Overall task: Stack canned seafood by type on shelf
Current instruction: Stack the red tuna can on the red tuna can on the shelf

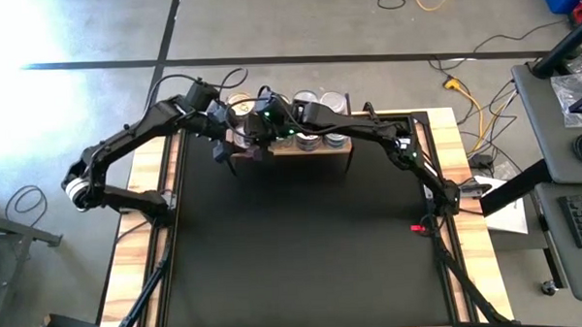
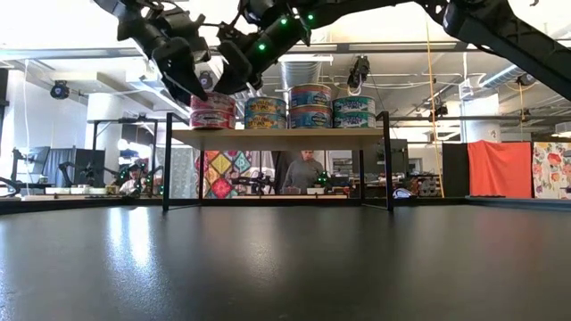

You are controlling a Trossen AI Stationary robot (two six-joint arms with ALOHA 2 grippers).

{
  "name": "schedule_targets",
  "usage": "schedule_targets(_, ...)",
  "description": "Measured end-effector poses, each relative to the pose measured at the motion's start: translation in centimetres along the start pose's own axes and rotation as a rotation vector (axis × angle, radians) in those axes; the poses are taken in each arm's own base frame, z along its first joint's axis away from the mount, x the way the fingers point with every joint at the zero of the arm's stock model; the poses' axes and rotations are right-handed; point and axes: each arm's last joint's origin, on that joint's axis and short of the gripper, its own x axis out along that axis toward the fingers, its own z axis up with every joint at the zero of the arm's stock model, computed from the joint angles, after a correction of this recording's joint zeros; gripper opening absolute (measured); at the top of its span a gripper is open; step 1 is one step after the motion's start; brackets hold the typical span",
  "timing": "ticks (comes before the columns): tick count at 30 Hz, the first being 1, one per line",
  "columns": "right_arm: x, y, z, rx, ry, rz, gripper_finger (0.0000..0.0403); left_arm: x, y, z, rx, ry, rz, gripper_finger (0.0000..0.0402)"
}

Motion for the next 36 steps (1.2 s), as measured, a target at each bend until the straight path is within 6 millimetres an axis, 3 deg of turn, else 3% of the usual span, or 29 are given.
schedule_targets(10, 0.4, 0.1, -0.5, 0.032, 0.017, 0.004, 0.0012, 1.0, 0.4, 0.0, -0.029, 0.043, -0.006, 0.0395)
schedule_targets(23, 0.8, 0.1, -0.7, 0.050, 0.009, 0.001, 0.0012, -4.3, -1.5, 1.3, -0.102, 0.116, -0.033, 0.0395)
schedule_targets(30, 1.0, 0.0, -0.3, 0.103, -0.054, -0.018, 0.0012, -6.6, -5.1, 1.2, -0.077, -0.049, -0.024, 0.0380)
schedule_targets(36, 0.2, -0.4, 0.9, 0.151, -0.116, -0.034, 0.0012, -7.7, -8.4, -0.3, -0.085, -0.222, -0.044, 0.0355)
